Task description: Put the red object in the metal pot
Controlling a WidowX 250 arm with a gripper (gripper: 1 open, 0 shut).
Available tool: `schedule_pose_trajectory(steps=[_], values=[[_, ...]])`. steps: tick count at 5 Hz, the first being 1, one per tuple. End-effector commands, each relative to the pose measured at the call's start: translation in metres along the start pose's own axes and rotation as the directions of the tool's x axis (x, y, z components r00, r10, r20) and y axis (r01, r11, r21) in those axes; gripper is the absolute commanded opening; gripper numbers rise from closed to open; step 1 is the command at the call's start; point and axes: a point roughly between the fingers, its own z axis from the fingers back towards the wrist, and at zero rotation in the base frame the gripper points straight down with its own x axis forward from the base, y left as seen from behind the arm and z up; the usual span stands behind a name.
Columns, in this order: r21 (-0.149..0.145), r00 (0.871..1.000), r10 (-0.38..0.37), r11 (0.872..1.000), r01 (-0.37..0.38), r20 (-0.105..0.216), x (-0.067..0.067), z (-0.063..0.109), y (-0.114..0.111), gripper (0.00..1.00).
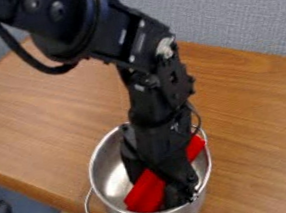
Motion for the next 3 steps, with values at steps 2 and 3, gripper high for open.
schedule_pose_trajectory(steps=[2, 3], values=[[0.010, 1.000, 0.008, 1.000, -0.008, 0.005, 0.004, -0.013, 0.004, 1.00], [0.025, 1.000, 0.003, 1.000, -0.003, 0.003, 0.025, -0.016, 0.014, 1.00]])
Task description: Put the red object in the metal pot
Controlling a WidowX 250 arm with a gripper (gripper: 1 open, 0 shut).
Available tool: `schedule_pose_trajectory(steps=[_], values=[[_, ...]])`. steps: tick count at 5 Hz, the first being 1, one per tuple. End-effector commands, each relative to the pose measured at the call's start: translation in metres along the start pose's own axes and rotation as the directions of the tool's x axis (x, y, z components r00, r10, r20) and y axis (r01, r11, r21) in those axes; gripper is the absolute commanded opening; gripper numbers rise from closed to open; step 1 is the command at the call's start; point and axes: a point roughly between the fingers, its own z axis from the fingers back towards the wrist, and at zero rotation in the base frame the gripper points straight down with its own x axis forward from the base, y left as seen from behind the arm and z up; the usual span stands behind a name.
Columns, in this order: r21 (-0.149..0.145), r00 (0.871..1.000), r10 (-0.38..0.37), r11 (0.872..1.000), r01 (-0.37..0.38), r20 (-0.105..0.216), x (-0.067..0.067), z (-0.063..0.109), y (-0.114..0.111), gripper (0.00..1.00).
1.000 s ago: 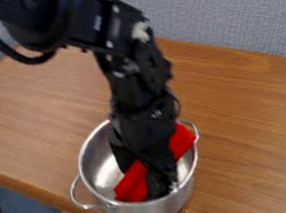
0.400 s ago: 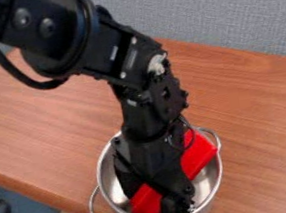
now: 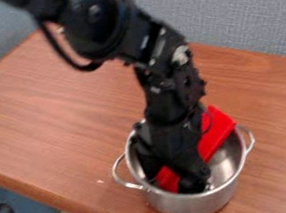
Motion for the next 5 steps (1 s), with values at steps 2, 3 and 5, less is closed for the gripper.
schedule_pose_trajectory(steps=[2, 3, 5], values=[[0.020, 0.997, 0.077, 0.997, -0.077, -0.003, 0.000, 0.003, 0.015, 1.00], [0.027, 0.998, 0.055, 0.998, -0.055, -0.003, -0.004, 0.002, 0.031, 1.00], [0.035, 1.000, 0.000, 0.999, 0.001, -0.017, -0.014, -0.002, 0.058, 0.00]])
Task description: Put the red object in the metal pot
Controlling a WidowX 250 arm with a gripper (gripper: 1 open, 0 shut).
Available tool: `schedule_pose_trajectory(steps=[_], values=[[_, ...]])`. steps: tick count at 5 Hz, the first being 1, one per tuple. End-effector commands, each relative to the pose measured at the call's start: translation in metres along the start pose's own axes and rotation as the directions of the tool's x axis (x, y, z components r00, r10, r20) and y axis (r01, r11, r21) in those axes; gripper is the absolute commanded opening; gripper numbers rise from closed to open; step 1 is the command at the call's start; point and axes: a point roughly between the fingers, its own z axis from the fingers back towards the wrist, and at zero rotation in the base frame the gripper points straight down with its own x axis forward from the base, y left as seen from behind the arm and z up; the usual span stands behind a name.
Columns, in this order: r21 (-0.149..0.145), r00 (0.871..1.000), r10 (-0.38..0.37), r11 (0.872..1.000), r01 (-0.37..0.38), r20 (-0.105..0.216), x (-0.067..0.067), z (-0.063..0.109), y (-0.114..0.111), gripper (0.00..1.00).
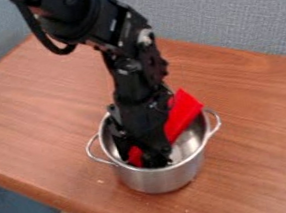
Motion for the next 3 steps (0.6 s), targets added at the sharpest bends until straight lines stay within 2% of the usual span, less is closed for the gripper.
schedule_pose_trajectory(steps=[1, 2, 3], values=[[0.006, 1.000, 0.005, 1.000, -0.005, -0.019, -0.0080, 0.0035, 0.0068, 0.00], [0.005, 1.000, -0.001, 1.000, 0.001, -0.022, -0.0111, 0.0075, 0.0055, 0.00], [0.004, 0.999, 0.024, 1.000, -0.024, -0.022, -0.0111, 0.0084, 0.0020, 0.00]])
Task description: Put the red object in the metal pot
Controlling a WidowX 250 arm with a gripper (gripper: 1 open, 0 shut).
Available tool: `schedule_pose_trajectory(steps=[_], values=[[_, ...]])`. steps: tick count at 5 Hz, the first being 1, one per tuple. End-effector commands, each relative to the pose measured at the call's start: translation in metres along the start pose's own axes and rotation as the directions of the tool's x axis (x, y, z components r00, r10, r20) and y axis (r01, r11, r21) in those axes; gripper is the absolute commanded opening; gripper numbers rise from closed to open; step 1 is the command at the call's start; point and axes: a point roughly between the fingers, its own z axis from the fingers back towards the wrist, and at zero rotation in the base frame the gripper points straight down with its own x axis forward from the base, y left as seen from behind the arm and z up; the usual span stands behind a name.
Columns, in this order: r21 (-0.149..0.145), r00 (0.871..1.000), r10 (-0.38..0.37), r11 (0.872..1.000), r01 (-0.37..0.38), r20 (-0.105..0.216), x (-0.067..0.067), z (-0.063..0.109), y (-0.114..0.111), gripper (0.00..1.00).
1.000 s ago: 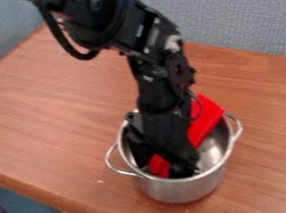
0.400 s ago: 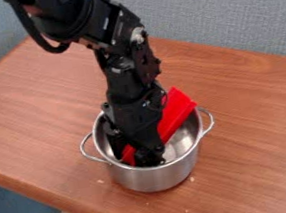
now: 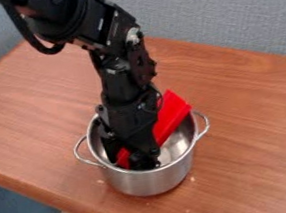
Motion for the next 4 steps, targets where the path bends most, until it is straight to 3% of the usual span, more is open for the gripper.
schedule_pose_trajectory(steps=[1, 4], values=[[0.007, 0.999, 0.038, 0.999, -0.038, 0.014, -0.0007, 0.0067, -0.0013, 0.00], [0.021, 0.998, -0.059, 0.998, 0.058, 0.012, -0.0015, -0.0010, -0.0014, 0.00]])
